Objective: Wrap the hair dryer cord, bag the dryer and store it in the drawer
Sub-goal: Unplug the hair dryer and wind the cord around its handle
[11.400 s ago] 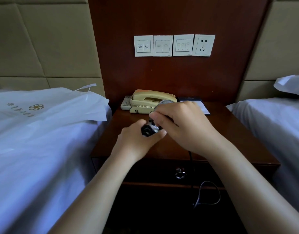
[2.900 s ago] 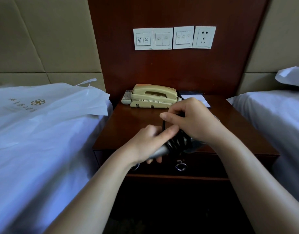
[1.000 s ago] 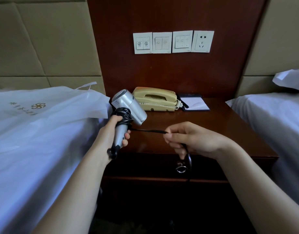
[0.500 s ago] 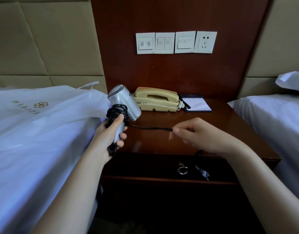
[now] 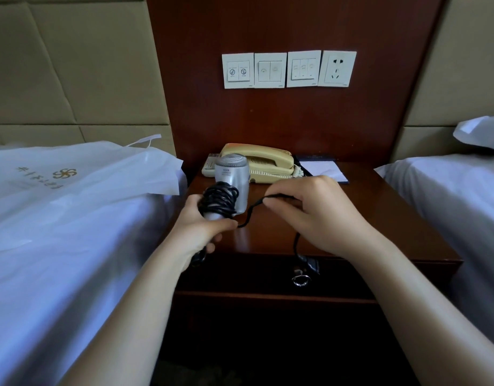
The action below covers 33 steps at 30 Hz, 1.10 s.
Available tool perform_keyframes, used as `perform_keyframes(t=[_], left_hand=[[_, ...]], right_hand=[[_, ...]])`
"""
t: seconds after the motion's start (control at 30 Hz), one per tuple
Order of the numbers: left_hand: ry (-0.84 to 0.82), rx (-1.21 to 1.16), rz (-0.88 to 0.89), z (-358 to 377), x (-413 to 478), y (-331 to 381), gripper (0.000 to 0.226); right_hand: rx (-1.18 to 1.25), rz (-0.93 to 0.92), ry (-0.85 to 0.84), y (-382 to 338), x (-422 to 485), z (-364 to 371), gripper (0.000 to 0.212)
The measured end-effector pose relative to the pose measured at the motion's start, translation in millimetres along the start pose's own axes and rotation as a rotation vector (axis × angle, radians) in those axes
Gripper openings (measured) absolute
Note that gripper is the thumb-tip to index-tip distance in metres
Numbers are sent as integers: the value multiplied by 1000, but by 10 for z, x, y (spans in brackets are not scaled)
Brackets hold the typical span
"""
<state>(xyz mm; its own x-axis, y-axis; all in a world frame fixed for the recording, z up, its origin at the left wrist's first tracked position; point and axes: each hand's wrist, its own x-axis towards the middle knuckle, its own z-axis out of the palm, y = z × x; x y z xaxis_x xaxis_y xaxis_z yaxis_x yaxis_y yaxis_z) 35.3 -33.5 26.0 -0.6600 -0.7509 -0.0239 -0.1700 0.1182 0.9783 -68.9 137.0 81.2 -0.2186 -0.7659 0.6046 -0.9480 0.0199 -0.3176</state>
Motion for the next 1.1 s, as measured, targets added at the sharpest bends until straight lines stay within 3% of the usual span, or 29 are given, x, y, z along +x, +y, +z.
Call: perform_keyframes(t=[0.2, 0.37, 0.57, 0.77, 0.97, 1.1], left_hand=[[-94, 293, 93, 204, -78, 4, 74], [-190, 391, 101, 408, -209, 99, 80], [-207, 287, 92, 487, -349, 204, 20], [-216, 493, 312, 380, -339, 225, 18], [-207, 505, 320, 257, -300, 215, 25], [-274, 422, 260, 168, -268, 211, 42]], right_hand=[[-3, -33, -1, -98, 100, 60, 23], [55, -19, 10, -118, 140, 68, 24], [33, -63, -29, -141, 100, 67, 22], [44, 61, -9, 56, 89, -116, 21], [97, 168, -62, 324, 22, -246, 31], [202, 220, -23, 549, -7, -331, 31]])
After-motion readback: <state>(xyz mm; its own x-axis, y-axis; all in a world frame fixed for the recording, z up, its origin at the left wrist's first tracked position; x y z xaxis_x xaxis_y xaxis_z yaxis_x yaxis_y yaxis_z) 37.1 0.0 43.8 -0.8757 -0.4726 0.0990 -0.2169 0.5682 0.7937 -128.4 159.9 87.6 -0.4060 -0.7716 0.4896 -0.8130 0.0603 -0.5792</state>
